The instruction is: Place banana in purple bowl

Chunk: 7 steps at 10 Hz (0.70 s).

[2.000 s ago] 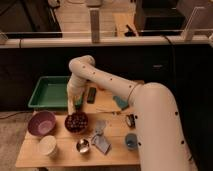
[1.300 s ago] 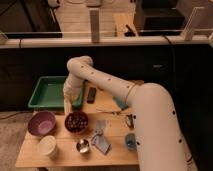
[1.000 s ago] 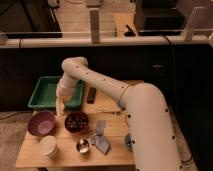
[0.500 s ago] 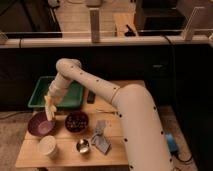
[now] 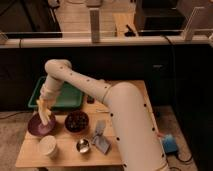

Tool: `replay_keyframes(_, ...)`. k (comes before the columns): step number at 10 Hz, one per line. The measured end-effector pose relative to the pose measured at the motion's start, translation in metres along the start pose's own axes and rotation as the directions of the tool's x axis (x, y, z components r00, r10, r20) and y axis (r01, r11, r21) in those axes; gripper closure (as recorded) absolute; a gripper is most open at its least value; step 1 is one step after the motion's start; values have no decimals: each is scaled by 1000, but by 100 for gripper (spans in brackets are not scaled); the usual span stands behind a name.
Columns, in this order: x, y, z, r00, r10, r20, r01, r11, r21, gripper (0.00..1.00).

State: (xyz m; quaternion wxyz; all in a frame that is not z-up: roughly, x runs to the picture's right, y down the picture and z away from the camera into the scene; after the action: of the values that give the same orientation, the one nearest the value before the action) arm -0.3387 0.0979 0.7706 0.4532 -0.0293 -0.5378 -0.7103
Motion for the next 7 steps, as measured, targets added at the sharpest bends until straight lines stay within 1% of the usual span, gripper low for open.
replay_keyframes(1, -1, -4, 4, 1000, -16, 16, 16, 1000, -19, 50)
replay_keyframes(2, -1, -8, 7, 999, -37, 30, 38, 999, -22, 40)
replay_keyframes(4, -1, -11, 14, 995, -72, 62, 74, 997, -21, 22)
replay_keyframes(5, -2, -13, 19, 993, -96, 73, 97, 995, -20, 20)
replay_keyframes(7, -4, -15, 26, 983, -155, 94, 157, 987, -12, 20)
